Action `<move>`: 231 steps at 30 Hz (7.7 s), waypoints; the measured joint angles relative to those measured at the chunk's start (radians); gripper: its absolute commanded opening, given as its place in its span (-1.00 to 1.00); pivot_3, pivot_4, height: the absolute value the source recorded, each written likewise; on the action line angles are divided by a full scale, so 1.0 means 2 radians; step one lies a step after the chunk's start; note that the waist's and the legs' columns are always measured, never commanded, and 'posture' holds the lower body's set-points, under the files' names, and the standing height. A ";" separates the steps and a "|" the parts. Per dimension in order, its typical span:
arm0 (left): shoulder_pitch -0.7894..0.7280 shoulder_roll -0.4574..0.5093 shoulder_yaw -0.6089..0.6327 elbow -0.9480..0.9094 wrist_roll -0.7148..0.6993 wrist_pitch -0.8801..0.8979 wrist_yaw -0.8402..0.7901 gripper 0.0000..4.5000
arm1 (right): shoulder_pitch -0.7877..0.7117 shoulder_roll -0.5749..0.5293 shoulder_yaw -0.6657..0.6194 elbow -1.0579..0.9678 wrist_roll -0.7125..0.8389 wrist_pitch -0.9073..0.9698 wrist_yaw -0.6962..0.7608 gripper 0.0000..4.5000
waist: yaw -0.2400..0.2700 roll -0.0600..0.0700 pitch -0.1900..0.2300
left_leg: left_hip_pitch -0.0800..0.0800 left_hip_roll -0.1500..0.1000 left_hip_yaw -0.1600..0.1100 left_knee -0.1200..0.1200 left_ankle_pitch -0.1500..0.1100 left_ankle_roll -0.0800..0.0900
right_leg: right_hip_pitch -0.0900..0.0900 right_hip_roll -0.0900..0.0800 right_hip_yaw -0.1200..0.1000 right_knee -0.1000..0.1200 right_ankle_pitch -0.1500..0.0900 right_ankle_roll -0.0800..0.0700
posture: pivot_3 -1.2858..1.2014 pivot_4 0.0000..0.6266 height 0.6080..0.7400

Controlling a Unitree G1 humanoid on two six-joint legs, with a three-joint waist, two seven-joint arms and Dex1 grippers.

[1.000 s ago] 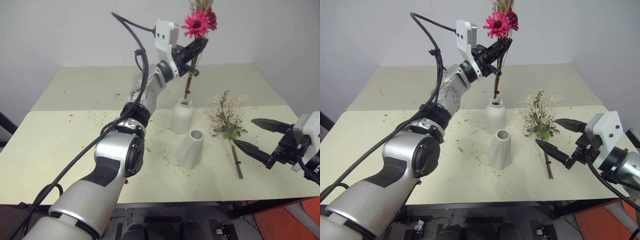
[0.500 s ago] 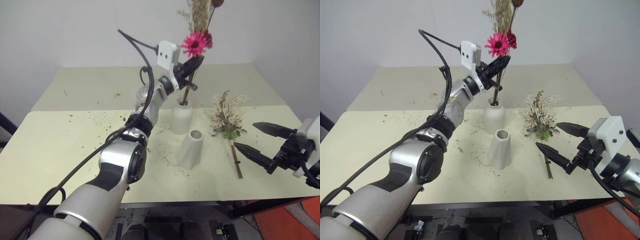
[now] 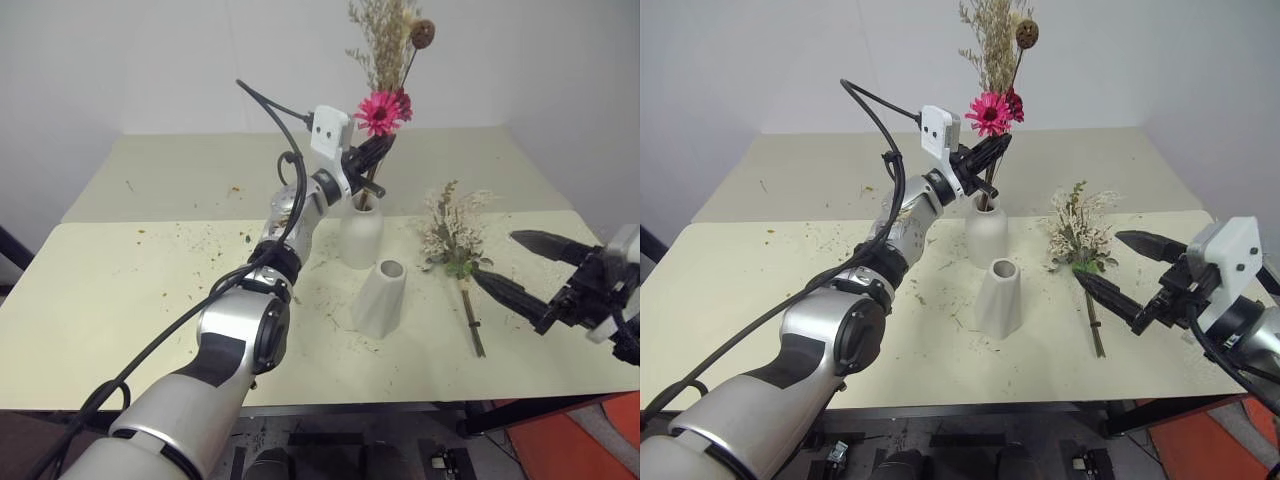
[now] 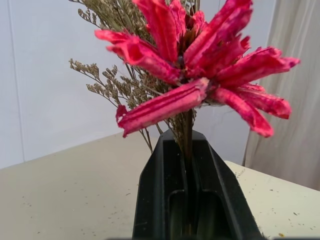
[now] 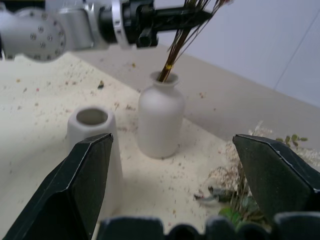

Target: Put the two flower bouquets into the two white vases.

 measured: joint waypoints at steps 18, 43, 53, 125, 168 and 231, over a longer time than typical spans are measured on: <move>0.031 0.028 -0.022 -0.029 0.023 0.011 -0.032 0.88 | -0.001 -0.003 -0.009 0.005 0.010 0.013 -0.012 1.00 | -0.002 0.000 0.000 | 0.000 0.000 0.000 0.000 0.000 0.000 | 0.000 0.000 0.000 0.001 0.000 0.000 | 0.03 -0.52 1.00; 0.327 0.377 -0.056 -0.568 -0.149 0.328 -0.357 0.99 | -0.235 -0.066 0.241 0.245 -0.092 0.183 -0.042 1.00 | -0.010 0.003 -0.002 | 0.002 0.001 0.000 0.000 0.000 0.000 | 0.000 0.001 0.001 0.001 0.000 -0.001 | 0.03 -0.52 1.00; 0.375 0.446 -0.035 -0.614 -0.186 0.343 -0.403 0.99 | -0.414 -0.023 0.391 0.449 -0.197 0.252 -0.016 1.00 | -0.015 0.003 -0.002 | 0.000 0.001 0.000 0.000 0.000 0.000 | -0.001 0.000 0.000 0.001 0.000 -0.001 | 0.03 -0.52 1.00; 0.389 0.465 -0.018 -0.600 -0.225 0.372 -0.393 1.00 | -0.278 0.214 0.173 0.068 0.106 0.059 -0.123 -0.90 | -0.017 0.004 -0.002 | 0.000 0.002 -0.001 -0.001 0.000 0.000 | -0.002 0.001 0.000 0.002 0.000 -0.001 | 0.03 -0.52 1.00; 0.387 0.458 -0.021 -0.597 -0.223 0.373 -0.397 1.00 | -0.314 0.210 0.191 0.130 0.076 0.019 -0.106 -0.90 | -0.017 0.004 -0.002 | 0.000 0.002 -0.001 -0.001 0.000 0.000 | -0.002 0.001 0.000 0.001 0.000 -0.001 | 0.03 -0.52 1.00; 0.388 0.459 -0.023 -0.599 -0.223 0.381 -0.393 1.00 | -0.191 0.212 0.227 0.097 0.007 -0.006 -0.058 0.99 | -0.016 0.004 -0.002 | 0.000 0.002 -0.001 -0.001 0.000 0.000 | -0.002 0.001 0.000 0.001 0.000 -0.001 | 0.03 -0.52 1.00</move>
